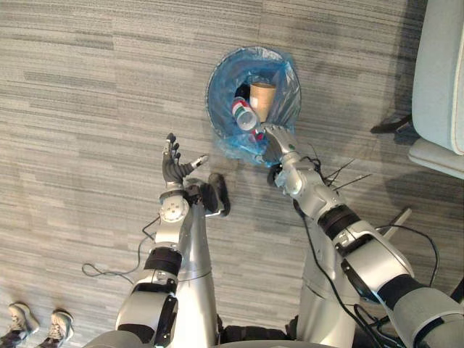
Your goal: Gather rubbish on tea table into small bin, then transfer packed bag to large trash can.
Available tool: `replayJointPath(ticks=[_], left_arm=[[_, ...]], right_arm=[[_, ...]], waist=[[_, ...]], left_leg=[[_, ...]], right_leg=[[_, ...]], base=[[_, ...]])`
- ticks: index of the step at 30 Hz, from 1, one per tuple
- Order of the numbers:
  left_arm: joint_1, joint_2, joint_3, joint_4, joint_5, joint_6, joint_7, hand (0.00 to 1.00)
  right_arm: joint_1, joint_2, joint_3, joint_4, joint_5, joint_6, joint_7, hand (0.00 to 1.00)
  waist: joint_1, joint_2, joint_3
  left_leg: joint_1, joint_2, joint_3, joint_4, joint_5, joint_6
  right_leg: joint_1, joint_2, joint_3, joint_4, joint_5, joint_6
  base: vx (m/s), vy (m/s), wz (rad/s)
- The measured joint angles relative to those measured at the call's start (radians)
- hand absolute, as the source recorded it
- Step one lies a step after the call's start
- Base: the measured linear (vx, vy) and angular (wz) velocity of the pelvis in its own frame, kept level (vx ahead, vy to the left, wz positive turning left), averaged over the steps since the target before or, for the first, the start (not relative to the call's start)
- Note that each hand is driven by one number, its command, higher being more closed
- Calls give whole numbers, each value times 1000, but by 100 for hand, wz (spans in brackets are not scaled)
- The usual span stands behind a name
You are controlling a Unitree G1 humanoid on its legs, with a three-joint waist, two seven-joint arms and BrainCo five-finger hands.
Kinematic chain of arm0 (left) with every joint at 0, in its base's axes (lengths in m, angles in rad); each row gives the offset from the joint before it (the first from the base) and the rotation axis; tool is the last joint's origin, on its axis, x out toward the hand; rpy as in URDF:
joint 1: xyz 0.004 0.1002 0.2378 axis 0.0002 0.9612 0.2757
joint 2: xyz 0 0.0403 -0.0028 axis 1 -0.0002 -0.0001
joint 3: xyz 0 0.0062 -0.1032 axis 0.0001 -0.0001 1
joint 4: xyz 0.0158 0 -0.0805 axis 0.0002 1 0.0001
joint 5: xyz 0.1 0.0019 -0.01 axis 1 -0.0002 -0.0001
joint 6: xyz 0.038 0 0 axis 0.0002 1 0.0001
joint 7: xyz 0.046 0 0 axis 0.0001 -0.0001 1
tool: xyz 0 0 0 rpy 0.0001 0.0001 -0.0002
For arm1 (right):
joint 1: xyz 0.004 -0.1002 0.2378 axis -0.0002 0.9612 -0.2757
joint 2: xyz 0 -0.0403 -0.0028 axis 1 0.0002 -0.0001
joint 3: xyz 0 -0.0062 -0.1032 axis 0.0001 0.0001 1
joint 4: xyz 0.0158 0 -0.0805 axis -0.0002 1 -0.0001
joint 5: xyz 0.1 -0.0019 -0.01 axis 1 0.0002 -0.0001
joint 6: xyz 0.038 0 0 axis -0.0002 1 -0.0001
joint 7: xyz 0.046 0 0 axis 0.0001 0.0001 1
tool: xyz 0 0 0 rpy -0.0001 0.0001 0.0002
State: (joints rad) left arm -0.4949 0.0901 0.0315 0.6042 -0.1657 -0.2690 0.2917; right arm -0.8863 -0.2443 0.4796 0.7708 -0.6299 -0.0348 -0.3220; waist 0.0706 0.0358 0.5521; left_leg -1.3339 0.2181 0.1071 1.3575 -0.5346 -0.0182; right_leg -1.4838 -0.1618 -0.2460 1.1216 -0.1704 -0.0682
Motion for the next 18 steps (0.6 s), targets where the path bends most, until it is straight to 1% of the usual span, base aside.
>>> replayJointPath(ticks=[3, 5, 7, 9, 12, 13, 15, 17, 18], left_arm=[[-2, 0, 0, 6, 2, 3, 0, 0], [-3, -2, 0, 10, 4, 5, 0, 0], [-3, -3, 2, 27, 8, 17, 3, 0], [-2, -8, 1, 38, 11, 29, 3, 0], [5, -16, -1, 52, 22, 49, 8, 0], [17, -29, -1, 56, 24, 58, 14, 0], [49, -39, -2, 56, 44, 70, 14, 0], [83, -47, -3, 56, 64, 78, 13, 0], [99, -49, -6, 56, 71, 86, 12, 0]], right_arm=[[8, -4, -17, -8, 2, 0, -1, 100], [25, -7, -31, -43, 4, 1, -2, 100], [66, -7, -39, -119, 34, 0, -6, 100], [95, -6, -44, -190, 42, 0, -9, 100], [139, 4, -69, -288, 56, -4, -24, 100], [168, 13, -81, -338, 75, -8, -28, 100], [204, 27, -82, -387, 91, -12, -28, 100], [257, 41, -88, -435, 122, -20, -27, 100], [292, 48, -91, -463, 140, -25, -27, 100]], waist=[[-1, 0, 0], [-1, 0, 0], [-2, 0, 0], [-3, -1, 0], [-3, -2, -1], [-3, -2, -1], [-7, -4, -2], [-8, -6, -3], [-9, -6, -3]], left_leg=[[3, -9, -1, -11, 9, -4], [8, -10, -2, -23, 17, -5], [29, -9, -12, -34, 24, -12], [53, -8, -16, -54, 34, -13], [93, -8, -16, -112, 63, -13], [125, -8, -16, -153, 79, -19], [180, -9, -16, -202, 100, -25], [249, -9, -15, -255, 114, -35], [292, -9, -13, -286, 123, -37]], right_leg=[[1, -5, 1, -3, 0, 0], [8, -8, -3, -10, 0, 0], [39, -5, -16, -28, 4, -6], [71, 4, -23, -57, 14, -19], [122, 12, -34, -118, 31, 4], [161, 21, -41, -163, 46, 10], [222, 27, -52, -215, 59, 6], [296, 42, -57, -269, 69, 15], [339, 47, -62, -301, 77, 6]], base=[[-63, -6, 8], [-75, -20, 10], [-87, -27, 1], [-127, -26, -1], [-109, -34, 4], [-105, -44, 2], [-98, -46, 5], [-73, -39, 3], [-55, -38, 4]])
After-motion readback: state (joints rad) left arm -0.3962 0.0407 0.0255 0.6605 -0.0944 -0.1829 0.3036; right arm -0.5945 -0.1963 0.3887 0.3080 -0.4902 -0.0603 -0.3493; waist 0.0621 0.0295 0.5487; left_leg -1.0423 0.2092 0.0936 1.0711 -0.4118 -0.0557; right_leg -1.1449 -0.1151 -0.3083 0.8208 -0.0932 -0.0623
